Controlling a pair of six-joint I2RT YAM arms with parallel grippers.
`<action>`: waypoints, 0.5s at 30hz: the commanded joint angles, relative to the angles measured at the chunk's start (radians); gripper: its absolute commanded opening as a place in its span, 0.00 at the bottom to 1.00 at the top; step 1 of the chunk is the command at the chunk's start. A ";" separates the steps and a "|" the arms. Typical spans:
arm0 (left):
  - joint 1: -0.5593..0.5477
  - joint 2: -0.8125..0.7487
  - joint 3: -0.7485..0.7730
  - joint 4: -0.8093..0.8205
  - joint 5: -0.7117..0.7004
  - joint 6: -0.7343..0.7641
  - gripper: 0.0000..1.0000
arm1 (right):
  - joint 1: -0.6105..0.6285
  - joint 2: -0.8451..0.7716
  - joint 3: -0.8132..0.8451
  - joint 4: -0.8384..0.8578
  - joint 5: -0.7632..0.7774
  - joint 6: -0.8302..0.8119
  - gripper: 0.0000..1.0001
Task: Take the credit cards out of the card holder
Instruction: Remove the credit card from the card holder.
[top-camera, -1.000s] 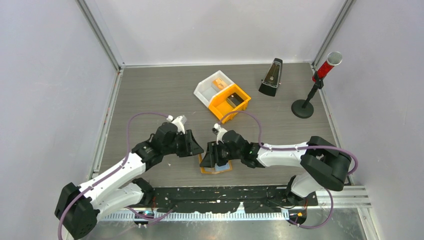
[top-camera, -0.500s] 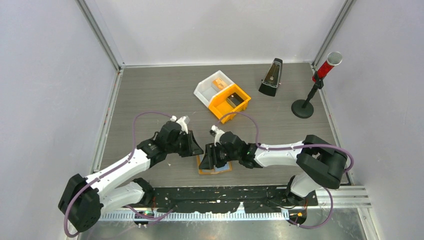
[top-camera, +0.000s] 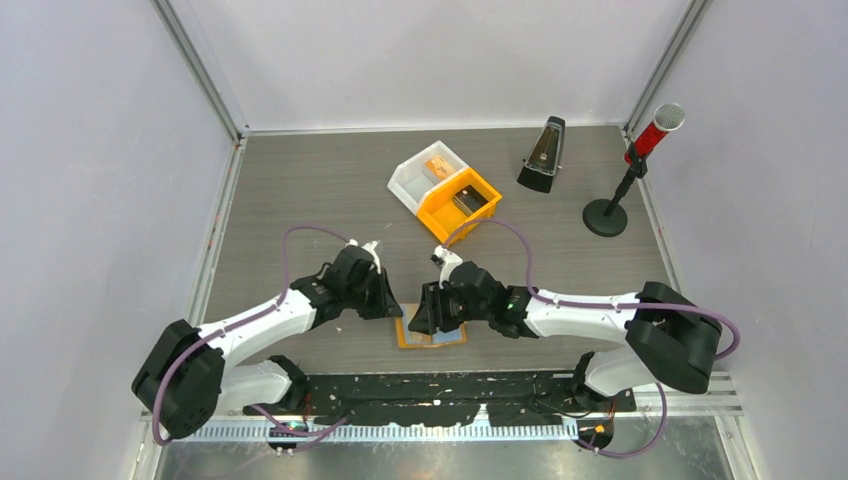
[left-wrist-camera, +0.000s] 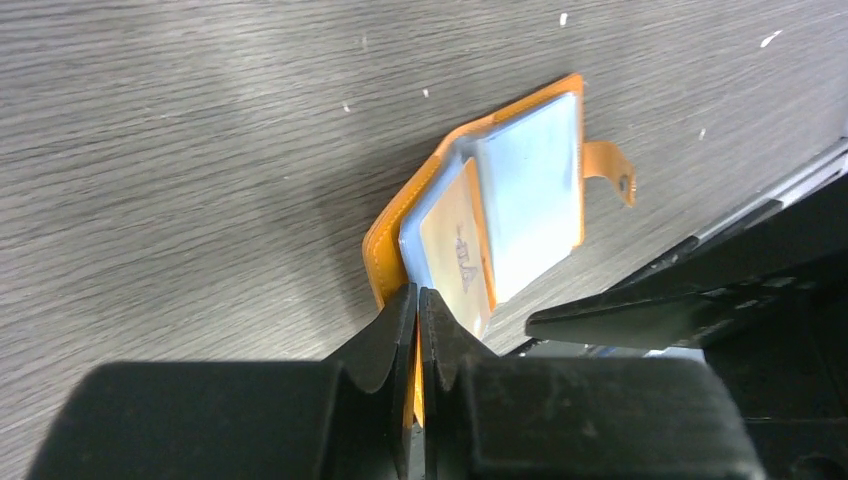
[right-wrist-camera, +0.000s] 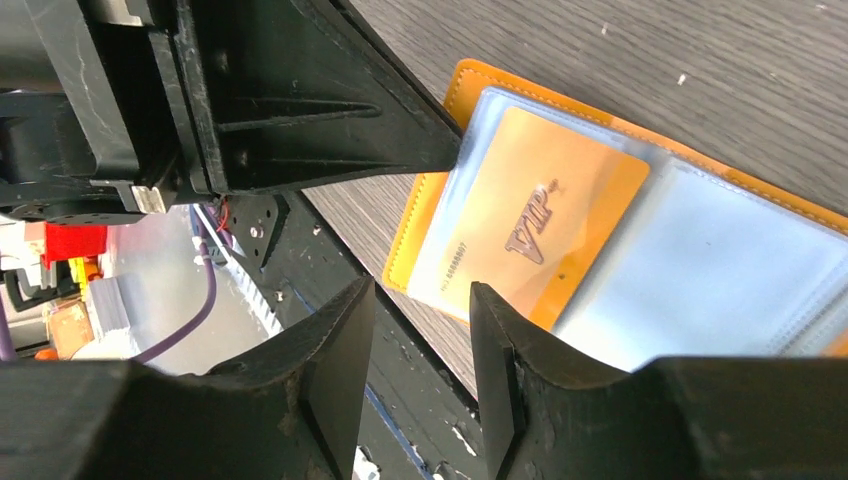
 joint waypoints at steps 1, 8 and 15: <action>-0.004 0.021 -0.001 -0.017 -0.047 0.033 0.06 | -0.008 -0.013 0.013 -0.014 0.037 -0.017 0.46; -0.004 0.054 -0.009 -0.007 -0.059 0.039 0.06 | -0.047 0.009 -0.001 -0.008 0.069 0.001 0.43; -0.004 0.086 -0.021 0.001 -0.083 0.039 0.07 | -0.062 0.064 -0.001 0.013 0.066 0.016 0.42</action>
